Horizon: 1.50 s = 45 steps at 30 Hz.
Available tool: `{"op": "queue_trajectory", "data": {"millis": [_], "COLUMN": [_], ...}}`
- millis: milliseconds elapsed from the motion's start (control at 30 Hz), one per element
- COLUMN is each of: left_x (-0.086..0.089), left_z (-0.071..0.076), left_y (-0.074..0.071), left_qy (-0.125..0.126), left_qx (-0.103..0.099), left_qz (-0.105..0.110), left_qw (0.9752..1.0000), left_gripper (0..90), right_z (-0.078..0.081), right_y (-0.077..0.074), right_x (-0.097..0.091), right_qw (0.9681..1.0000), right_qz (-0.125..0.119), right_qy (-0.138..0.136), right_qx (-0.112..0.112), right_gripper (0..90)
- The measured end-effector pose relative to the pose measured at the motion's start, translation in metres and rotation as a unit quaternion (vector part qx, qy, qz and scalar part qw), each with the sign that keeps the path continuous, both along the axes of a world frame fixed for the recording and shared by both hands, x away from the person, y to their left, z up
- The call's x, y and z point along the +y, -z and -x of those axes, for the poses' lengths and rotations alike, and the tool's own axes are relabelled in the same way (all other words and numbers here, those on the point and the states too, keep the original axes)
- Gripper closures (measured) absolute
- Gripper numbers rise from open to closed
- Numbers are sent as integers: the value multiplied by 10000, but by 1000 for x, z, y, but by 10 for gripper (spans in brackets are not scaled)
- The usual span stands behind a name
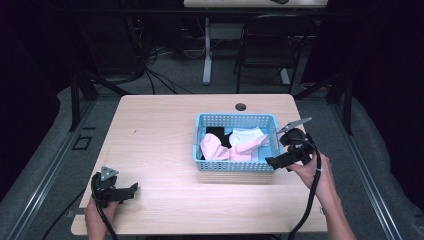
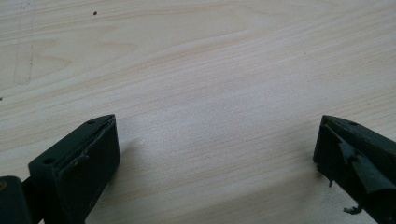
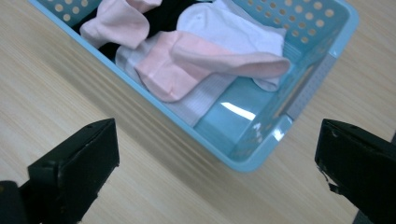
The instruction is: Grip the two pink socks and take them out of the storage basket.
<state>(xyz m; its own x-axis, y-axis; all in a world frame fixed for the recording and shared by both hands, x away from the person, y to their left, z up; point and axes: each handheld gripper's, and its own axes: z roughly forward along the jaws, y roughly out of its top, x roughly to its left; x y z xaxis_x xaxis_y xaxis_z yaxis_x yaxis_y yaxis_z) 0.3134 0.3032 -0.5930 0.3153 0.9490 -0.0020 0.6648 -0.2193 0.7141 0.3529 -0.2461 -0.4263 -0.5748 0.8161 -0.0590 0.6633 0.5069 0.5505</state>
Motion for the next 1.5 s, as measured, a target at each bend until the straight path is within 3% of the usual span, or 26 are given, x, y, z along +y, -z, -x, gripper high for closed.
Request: {"op": "queue_trajectory", "data": {"millis": [333,567,767,867,967,1133,1167,1267,1300,1433,1500], "left_x": [0,0,0,0,0,0,0,0,0,0,0], "left_z": [0,0,0,0,0,0,0,0,0,0,0], "left_y": [0,0,0,0,0,0,0,0,0,0,0], "left_qy": [-5,-6,1,0,0,0,0,0,0,0,0], "left_qx": [-3,-3,-1,-2,-1,-1,1,0,1,0,0], "left_qz": [6,6,-1,0,1,3,3,4,4,3,2], "left_qw": [10000,10000,10000,10000,10000,10000,10000,10000,10000,10000,10000], "left_gripper": [5,5,5,5,5,5,5,5,5,5,5], "right_z": [-40,-73,-89,-100,-112,-121,-125,-126,-128,-134,-134], "right_y": [3,21,36,45,59,71,75,82,82,89,94], "right_x": [30,52,65,71,76,77,78,81,81,81,82], "right_qw": [9987,9958,9930,9920,9874,9843,9828,9828,9793,9743,9761], "right_qz": [189,318,541,641,849,967,1097,1065,1226,1400,1263], "right_qy": [-305,-374,-362,-331,-314,-243,-247,-194,-240,-292,-205], "right_qx": [357,770,990,1036,1300,1458,1464,1496,1593,1739,1755], "right_gripper": [0,0,15,77,108,173,278,295,305,364,426]}}
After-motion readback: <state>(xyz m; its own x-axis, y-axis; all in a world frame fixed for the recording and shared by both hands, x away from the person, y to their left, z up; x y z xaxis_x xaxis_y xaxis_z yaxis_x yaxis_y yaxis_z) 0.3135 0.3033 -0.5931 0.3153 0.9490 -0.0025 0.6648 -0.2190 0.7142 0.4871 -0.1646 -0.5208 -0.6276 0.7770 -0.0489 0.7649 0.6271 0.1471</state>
